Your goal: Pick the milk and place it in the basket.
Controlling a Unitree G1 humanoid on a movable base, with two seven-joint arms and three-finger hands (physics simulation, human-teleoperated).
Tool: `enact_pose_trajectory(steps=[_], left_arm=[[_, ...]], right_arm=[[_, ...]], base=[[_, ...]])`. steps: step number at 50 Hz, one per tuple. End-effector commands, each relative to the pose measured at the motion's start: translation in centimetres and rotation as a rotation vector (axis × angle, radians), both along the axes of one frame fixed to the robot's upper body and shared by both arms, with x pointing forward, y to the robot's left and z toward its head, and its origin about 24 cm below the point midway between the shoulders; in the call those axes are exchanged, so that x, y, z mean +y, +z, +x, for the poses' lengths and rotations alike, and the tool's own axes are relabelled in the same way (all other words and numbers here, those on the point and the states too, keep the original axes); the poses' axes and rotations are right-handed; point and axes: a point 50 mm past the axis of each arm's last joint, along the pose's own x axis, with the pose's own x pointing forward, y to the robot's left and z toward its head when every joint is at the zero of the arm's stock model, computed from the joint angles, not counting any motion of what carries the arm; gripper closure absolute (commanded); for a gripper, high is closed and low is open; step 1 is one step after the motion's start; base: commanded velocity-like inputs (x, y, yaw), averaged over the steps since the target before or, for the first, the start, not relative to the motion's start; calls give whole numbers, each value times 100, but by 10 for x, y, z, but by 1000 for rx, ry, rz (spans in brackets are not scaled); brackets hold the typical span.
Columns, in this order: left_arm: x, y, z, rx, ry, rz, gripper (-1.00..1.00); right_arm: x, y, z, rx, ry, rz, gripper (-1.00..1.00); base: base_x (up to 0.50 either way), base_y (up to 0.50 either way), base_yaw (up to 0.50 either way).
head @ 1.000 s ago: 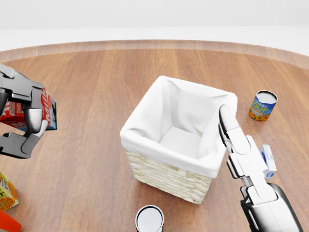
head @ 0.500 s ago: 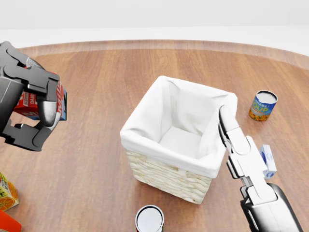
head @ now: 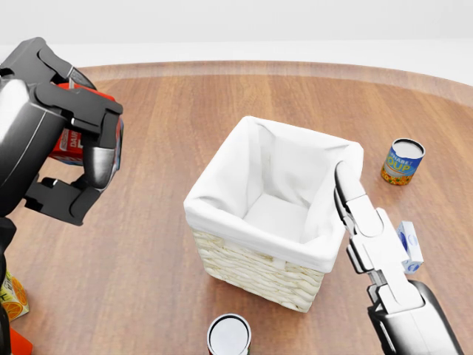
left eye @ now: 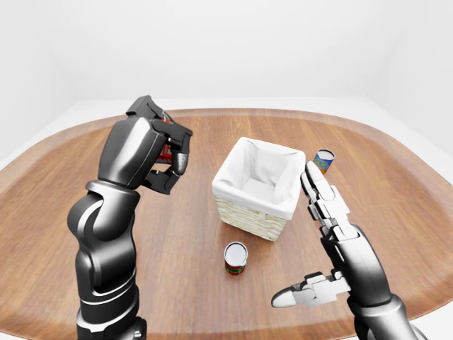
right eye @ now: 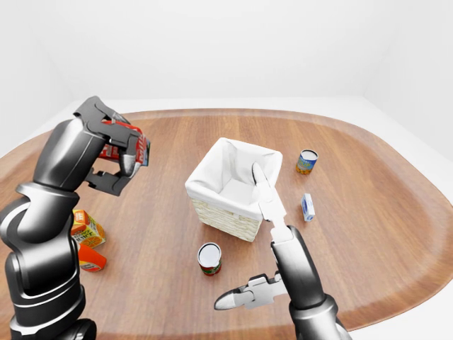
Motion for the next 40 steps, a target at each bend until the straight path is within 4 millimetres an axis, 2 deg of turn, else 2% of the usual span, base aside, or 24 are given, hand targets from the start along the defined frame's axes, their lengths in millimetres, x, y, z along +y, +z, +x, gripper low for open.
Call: enact_pose_trajectory(steps=[1,40], left_arm=[[-10,11,-7,-69,-23,3,100],[-45,10,-8,-53,-95,23,100]], right_arm=[[0,-1,1,2,1,0,-100],[0,0,0,-1,6,1,-100]], base=[[0,0,0],[0,0,0]])
